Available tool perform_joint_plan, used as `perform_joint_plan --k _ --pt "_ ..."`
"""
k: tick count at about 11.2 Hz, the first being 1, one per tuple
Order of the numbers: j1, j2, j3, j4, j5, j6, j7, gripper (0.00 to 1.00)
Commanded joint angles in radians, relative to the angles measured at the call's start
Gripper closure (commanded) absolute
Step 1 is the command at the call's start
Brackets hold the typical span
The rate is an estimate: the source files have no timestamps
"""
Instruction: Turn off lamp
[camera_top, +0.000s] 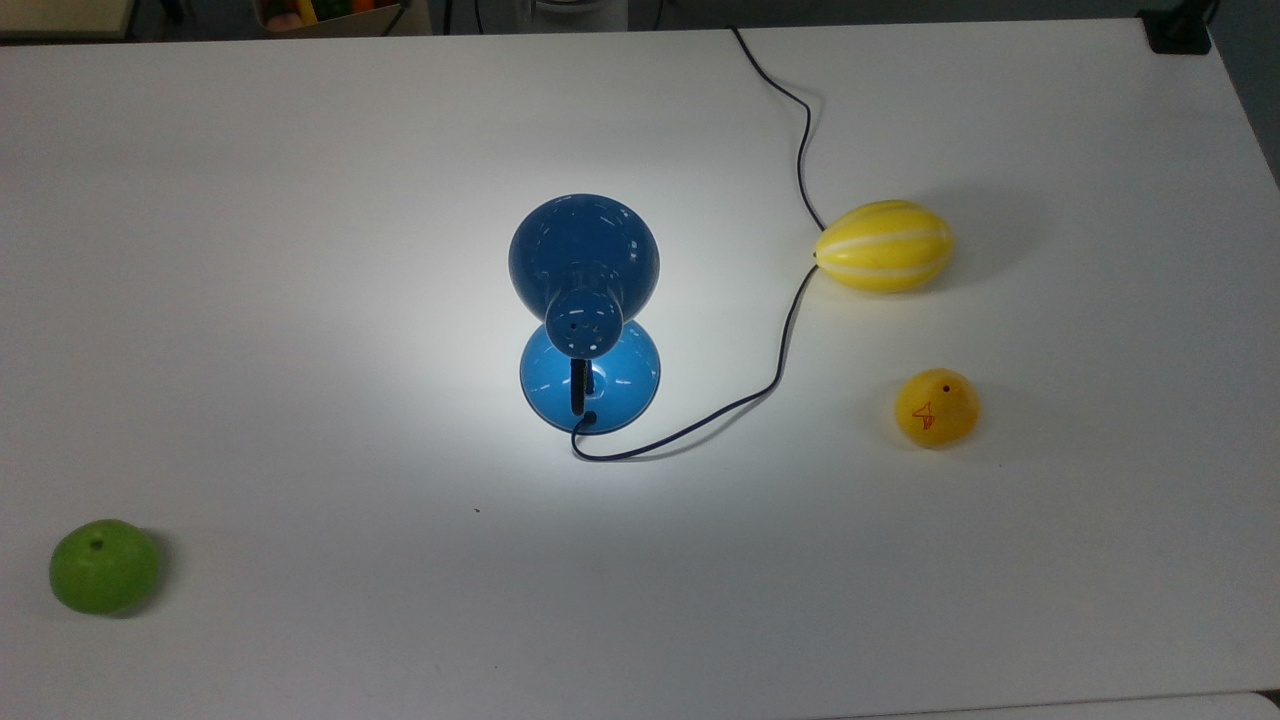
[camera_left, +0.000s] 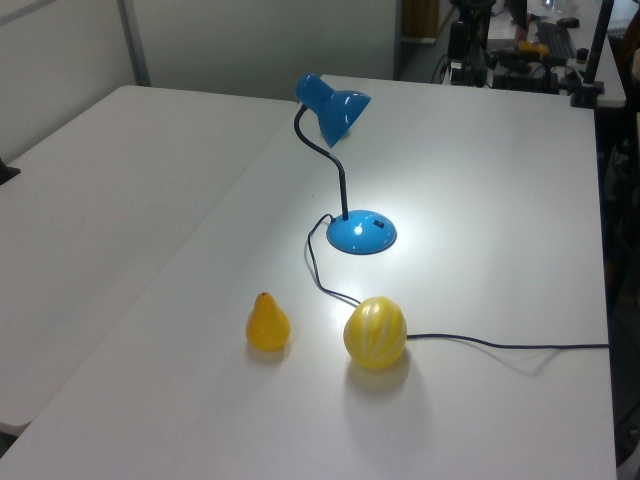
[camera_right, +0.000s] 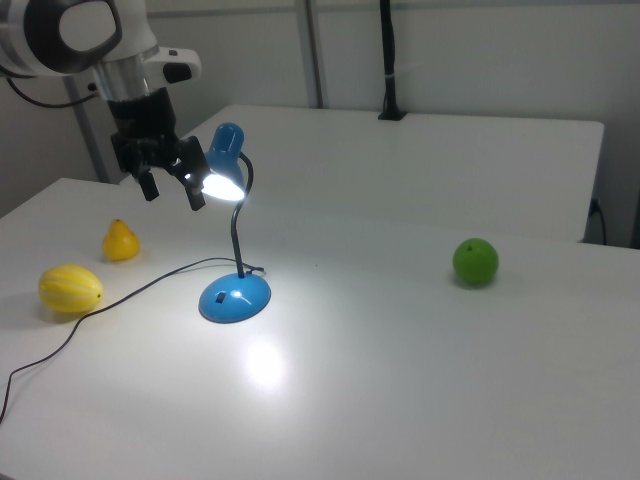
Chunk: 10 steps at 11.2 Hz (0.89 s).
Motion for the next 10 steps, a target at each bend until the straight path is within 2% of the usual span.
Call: perform_joint_plan --k 1,7,8,9,10 --pt "0.002 -0.004 0.002 0.003 0.004 -0.025 0.002 0.00" --pt "0.002 -0.001 0.003 0.002 0.006 -0.029 -0.011 0.00" --pt "0.003 0.001 0.003 0.002 0.006 -0.029 -0.013 0.04" --pt "0.005 0.001 0.003 0.000 0.006 -0.029 -0.013 0.16" --pt "0.005 0.001 0.003 0.002 0.006 -0.029 -0.013 0.39"
